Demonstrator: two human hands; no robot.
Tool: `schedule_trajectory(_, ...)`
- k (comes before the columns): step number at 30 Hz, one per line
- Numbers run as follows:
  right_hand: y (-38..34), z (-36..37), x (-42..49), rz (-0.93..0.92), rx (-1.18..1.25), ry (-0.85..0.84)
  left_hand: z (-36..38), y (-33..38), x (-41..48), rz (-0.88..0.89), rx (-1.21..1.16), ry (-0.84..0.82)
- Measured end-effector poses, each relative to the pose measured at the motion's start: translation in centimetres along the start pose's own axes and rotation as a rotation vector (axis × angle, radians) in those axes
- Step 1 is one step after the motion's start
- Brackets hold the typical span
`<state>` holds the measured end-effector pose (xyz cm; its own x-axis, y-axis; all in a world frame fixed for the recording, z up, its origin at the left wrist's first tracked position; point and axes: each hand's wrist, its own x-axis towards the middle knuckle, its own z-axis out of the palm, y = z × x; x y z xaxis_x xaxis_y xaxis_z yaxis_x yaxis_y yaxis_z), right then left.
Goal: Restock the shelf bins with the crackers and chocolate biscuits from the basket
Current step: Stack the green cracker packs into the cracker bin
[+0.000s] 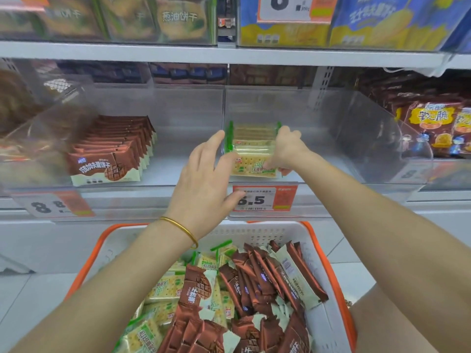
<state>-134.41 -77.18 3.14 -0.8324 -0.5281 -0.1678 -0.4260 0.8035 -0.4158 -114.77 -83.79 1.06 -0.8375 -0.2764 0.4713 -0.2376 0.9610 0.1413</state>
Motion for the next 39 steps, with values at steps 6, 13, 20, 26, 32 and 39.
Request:
schedule_trajectory(6,0.8,-0.7,-0.7,0.049,0.032,0.002,-0.5,-0.4,-2.2,0.013,-0.112,0.134)
schedule_trajectory(13,0.1,-1.0,-2.3,-0.106,-0.09,0.125,0.2,-2.6,-7.3,-0.003,-0.128,0.168)
schedule_trajectory(20,-2.6,-1.7,-8.4,-0.294,0.06,0.333,-0.2,-4.5,-8.7,0.002,-0.095,0.233)
schedule_trajectory(26,-3.1,6.1,-16.9,-0.613,0.068,-0.061,3.8,-10.5,-13.3,-0.397,-0.053,-0.2)
schedule_trajectory(32,-0.6,14.6,-14.7,-0.498,-0.045,-0.386,7.4,-12.6,-16.3,-0.682,0.312,-0.673)
schedule_trajectory(39,0.6,15.6,-13.8,-0.481,-0.016,-0.408,8.5,-12.5,-16.7,-0.459,0.605,-0.839)
